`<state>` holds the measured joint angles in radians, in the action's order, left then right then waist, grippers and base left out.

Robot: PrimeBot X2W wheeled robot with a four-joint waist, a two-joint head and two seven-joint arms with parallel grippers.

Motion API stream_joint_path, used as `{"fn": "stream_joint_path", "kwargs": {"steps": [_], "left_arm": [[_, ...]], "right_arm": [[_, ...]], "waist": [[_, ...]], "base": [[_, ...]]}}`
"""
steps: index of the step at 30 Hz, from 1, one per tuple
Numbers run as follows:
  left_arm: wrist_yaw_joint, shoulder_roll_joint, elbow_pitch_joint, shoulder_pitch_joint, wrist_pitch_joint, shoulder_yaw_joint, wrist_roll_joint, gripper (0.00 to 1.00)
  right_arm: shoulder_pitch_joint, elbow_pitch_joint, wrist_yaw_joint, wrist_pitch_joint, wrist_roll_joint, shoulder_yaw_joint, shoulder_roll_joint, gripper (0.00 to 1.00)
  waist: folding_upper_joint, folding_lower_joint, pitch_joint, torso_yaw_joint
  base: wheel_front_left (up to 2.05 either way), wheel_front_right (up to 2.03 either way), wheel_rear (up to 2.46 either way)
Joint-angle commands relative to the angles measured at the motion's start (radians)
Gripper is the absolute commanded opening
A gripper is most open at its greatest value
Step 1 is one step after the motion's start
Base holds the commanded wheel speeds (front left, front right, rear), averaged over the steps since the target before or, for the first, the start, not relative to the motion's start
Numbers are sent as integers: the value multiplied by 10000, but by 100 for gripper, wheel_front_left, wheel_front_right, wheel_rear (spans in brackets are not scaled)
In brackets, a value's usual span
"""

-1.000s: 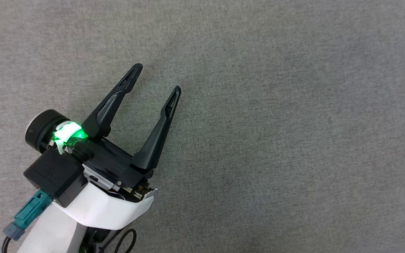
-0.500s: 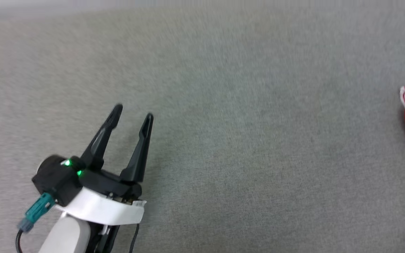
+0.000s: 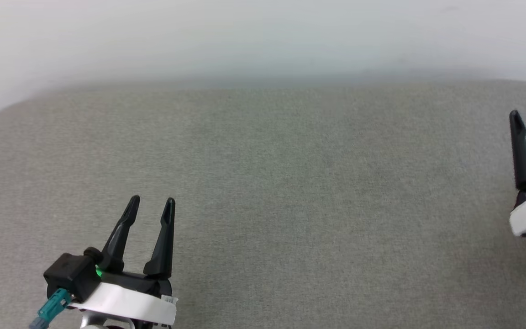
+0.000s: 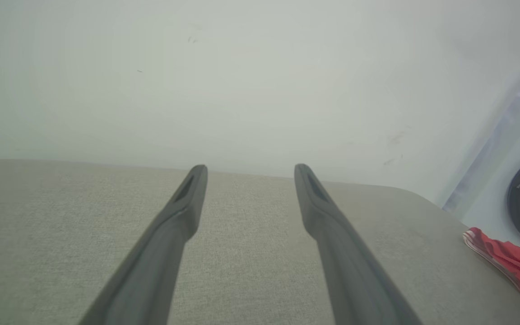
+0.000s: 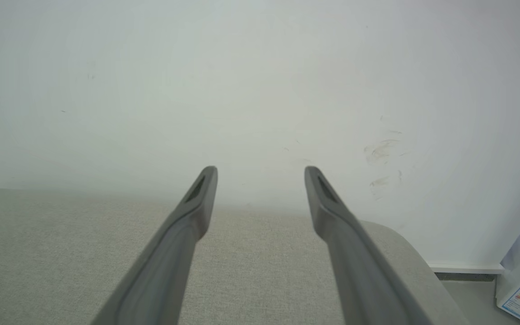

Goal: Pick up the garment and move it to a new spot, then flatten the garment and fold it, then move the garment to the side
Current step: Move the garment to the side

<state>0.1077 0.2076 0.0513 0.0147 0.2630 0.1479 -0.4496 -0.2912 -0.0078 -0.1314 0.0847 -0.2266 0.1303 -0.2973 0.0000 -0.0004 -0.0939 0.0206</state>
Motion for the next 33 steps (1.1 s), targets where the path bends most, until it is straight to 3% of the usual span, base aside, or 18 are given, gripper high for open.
{"fn": "stream_joint_path", "kwargs": {"steps": [1,8,15,23,33], "left_arm": [[42,-47,-68,-134,19,-59,86,100],[122,-238,-526,-531,19,-225,400,100],[170,-487,-921,-710,20,-260,693,100],[218,-780,-1111,-850,20,-366,1068,100],[233,-964,-1073,-769,21,-578,1430,100]], "right_arm": [[219,-122,16,-138,-139,39,186,100],[1836,-588,12,-1177,-246,-221,1257,100],[2812,-233,12,-2021,-157,-445,1834,100],[3131,181,12,-2583,-77,-485,2164,100],[2966,557,12,-2773,18,-604,2125,100]], "waist": [[0,4,286,-256],[0,4,705,-450],[0,4,933,-597],[0,4,959,-600],[0,4,1016,-604]], "base": [[0,0,0],[0,0,0],[0,0,0],[0,0,0],[0,0,0]]}}
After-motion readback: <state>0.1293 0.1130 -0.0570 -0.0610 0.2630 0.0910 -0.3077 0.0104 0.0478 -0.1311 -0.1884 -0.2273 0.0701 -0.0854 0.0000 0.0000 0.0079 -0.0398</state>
